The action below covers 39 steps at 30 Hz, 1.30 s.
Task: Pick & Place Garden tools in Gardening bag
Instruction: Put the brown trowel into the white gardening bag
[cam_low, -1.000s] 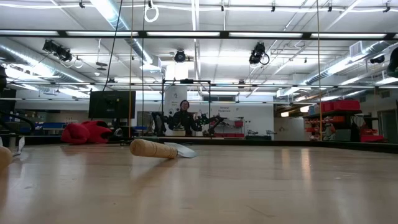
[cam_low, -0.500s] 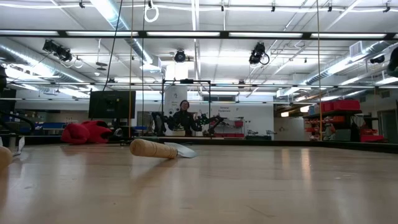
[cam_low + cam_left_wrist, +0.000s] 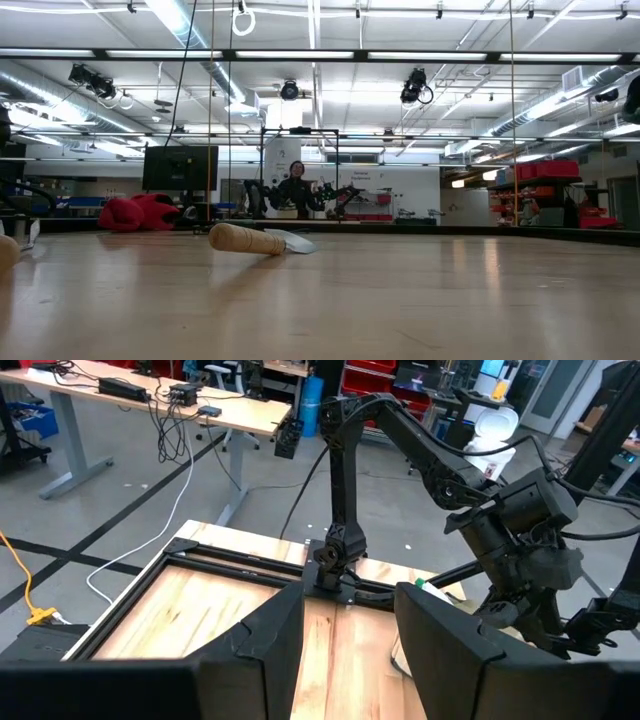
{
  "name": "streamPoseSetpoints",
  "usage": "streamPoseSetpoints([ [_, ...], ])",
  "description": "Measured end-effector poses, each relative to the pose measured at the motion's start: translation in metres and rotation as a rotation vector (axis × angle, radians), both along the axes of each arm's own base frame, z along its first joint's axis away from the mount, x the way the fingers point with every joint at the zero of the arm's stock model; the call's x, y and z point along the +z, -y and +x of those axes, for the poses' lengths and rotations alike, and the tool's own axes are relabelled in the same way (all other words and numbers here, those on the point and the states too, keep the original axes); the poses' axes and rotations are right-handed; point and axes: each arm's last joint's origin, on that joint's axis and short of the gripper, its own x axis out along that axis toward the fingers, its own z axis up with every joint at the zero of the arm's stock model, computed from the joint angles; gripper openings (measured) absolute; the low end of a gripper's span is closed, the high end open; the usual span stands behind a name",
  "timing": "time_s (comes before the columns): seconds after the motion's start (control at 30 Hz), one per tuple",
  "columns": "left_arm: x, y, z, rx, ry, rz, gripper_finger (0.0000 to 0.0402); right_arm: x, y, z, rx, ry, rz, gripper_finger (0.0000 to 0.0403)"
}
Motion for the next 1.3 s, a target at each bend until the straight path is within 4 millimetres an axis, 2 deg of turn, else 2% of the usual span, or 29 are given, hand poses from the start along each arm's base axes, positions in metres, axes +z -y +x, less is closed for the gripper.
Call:
streamPoseSetpoints([
  [0.17,0.0,0.0,0.0,0.0,-0.001,0.003,0.0167,0.004,0.009,0.006,-0.075,-0.022,0.037,0.0155],
  [0.33,0.0,0.0,0.0,-0.004,-0.002,0.026,0.0167,0.017,0.025,0.007,-0.129,0.011,0.076,0.0155],
  [0.67,0.0,-0.001,0.0,-0.002,-0.003,0.03,0.0167,0.045,0.069,-0.001,-0.376,0.191,0.037,0.0155],
  [0.87,0.0,-0.001,0.0,-0.004,-0.004,0.044,0.0167,0.058,0.09,-0.007,-0.592,0.31,0.008,0.0155],
  [1.07,-0.002,-0.002,-0.004,0.004,-0.035,0.039,0.0167,0.063,0.099,-0.009,-0.7,0.344,0.01,0.0155],
  [1.3,-0.011,-0.003,-0.006,0.011,-0.128,0.016,0.0167,0.063,0.102,-0.007,-0.723,0.345,-0.003,0.0173],
])
